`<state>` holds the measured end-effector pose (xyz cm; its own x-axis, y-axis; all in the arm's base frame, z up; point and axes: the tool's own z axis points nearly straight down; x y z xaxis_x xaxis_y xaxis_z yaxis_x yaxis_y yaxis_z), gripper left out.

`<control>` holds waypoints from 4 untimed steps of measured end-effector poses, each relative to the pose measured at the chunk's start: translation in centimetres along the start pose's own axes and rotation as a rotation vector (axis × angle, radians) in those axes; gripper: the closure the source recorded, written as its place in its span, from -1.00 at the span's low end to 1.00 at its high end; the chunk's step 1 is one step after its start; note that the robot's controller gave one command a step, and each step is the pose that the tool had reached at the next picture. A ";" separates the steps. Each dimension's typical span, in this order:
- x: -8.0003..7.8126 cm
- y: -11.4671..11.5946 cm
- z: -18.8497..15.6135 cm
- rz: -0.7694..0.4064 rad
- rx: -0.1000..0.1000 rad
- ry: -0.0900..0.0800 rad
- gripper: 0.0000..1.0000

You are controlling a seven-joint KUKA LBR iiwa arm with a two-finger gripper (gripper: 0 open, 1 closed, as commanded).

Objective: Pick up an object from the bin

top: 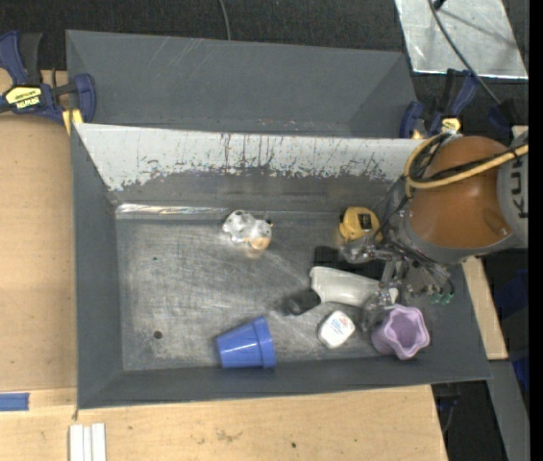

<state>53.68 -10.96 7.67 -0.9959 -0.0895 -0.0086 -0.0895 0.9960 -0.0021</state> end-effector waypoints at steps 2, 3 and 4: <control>1.4 -0.7 0.4 0.019 0.001 -0.003 -1.00; 4.6 3.6 0.3 -0.157 0.002 -0.006 1.00; 4.6 3.6 0.3 -0.157 0.002 -0.006 1.00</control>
Offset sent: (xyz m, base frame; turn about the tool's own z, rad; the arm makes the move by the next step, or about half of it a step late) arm -0.0175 -0.0061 -0.0067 0.0162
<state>48.79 -7.76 7.34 -0.9696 -0.2444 -0.0141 -0.2443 0.9697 -0.0055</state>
